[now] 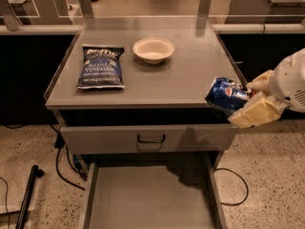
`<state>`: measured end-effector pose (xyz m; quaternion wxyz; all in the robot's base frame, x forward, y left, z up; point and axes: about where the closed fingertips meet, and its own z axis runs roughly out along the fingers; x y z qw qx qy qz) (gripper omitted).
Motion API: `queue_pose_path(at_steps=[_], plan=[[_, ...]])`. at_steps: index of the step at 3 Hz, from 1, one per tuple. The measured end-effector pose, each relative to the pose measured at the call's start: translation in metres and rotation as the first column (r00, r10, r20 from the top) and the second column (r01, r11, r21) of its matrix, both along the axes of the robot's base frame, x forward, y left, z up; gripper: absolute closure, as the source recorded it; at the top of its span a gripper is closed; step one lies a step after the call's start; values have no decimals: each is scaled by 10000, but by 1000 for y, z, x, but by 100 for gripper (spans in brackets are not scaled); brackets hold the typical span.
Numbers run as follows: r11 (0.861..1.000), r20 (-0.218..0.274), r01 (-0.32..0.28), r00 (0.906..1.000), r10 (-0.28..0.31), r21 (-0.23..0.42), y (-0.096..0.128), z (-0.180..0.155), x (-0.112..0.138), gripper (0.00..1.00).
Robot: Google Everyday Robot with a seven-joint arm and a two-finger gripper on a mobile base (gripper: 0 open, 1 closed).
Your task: Place pepsi can into middle drawer
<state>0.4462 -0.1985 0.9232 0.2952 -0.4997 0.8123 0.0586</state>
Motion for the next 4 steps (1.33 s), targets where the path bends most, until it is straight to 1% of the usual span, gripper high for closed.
queue_pose_path(at_steps=[1,2,3,4], plan=[[9997,-47,-203,9998,203,134,9,-4,-1,100],[9966,-312,-623,9975,640,531,39,-34,-10,100],[9926,-707,-833,9935,897,885,66,-88,-18,100],[9911,-814,-822,9925,909,1044,83,-133,-23,100]])
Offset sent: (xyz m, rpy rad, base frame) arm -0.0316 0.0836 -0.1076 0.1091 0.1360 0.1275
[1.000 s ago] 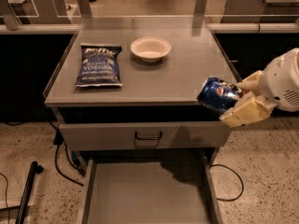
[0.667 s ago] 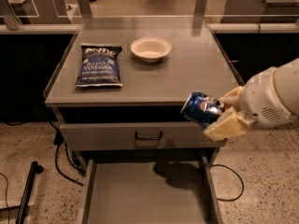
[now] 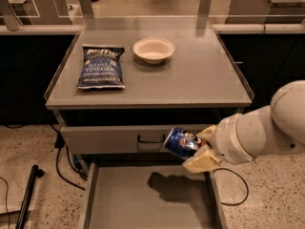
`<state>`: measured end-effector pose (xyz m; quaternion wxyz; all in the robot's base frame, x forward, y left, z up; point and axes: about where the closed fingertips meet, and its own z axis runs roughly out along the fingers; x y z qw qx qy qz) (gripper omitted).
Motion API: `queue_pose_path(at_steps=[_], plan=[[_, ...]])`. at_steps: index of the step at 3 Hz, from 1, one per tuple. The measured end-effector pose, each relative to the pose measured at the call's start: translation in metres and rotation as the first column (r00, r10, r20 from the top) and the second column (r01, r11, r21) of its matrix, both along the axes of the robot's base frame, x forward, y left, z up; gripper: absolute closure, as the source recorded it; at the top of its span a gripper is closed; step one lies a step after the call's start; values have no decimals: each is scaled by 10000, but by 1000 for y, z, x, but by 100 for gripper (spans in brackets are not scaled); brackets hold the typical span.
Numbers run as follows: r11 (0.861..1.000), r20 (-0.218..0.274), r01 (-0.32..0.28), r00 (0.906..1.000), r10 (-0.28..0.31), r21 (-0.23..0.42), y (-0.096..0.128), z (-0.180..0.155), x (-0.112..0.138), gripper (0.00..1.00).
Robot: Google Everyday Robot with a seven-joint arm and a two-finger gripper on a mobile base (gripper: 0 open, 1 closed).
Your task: Place pepsi can into middle drawer
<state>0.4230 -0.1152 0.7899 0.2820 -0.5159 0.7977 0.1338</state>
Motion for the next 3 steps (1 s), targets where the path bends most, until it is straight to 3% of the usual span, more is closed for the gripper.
queue_pose_path(at_steps=[2,3], plan=[[9995,-193,309,9993,-309,13,9,-99,11,100],[9995,-194,307,9993,-307,12,9,-99,11,100]])
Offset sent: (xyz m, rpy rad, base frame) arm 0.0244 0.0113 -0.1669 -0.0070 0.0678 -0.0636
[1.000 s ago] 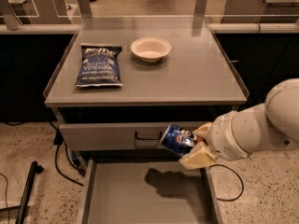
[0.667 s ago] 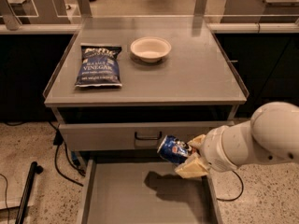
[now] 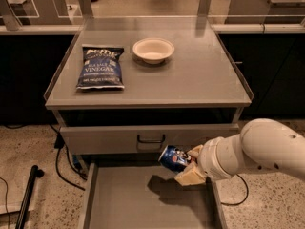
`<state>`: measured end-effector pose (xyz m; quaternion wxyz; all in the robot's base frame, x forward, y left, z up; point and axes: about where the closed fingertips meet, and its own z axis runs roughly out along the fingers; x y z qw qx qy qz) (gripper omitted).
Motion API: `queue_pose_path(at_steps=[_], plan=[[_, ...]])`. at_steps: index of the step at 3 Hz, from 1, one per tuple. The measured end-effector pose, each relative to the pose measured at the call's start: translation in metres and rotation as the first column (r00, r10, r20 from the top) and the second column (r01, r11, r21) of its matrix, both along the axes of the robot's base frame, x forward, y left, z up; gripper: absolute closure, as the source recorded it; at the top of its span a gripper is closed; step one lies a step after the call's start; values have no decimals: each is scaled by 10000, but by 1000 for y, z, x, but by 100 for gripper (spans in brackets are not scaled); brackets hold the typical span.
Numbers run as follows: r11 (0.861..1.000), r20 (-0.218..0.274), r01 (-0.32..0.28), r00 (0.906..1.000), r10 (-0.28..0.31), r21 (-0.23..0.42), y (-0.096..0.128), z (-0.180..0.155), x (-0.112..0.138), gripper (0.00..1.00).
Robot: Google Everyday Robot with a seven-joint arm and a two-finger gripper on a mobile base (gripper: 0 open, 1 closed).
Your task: Place pepsi can into middle drawer
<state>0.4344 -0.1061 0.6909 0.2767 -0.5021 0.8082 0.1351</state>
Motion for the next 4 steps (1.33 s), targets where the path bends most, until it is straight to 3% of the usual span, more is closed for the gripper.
queue_pose_path(at_steps=[2,4], plan=[[9992,-186,-381,9991,383,131,27,-50,20,100],[9946,48,-1005,9949,1004,270,51,-110,34,100]])
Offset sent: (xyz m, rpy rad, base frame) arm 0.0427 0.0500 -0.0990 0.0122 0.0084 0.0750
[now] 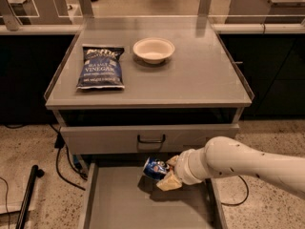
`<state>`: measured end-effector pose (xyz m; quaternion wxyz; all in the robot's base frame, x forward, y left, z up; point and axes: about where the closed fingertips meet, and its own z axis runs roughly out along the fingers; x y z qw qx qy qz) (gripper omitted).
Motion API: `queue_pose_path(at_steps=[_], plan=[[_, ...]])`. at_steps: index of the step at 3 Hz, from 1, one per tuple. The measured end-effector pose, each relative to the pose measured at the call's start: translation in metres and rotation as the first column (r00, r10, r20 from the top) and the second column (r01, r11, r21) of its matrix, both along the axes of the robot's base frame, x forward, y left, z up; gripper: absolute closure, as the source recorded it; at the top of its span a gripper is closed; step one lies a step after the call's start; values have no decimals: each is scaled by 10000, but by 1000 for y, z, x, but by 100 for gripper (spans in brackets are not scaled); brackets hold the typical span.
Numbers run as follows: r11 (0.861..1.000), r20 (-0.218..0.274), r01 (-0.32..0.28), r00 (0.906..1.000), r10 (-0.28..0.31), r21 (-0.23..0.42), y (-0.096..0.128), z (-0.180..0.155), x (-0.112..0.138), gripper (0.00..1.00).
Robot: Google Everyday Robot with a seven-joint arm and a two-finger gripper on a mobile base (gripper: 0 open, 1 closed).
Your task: Place pepsi can into middle drawer
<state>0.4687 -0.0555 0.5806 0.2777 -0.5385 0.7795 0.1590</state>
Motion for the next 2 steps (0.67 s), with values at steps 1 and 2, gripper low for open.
queue_pose_path(at_steps=[1,2], plan=[[9994,131,-301,9995,299,161,7,-20,3,100],[9969,-47,-550,9985,554,571,8,-53,7,100]])
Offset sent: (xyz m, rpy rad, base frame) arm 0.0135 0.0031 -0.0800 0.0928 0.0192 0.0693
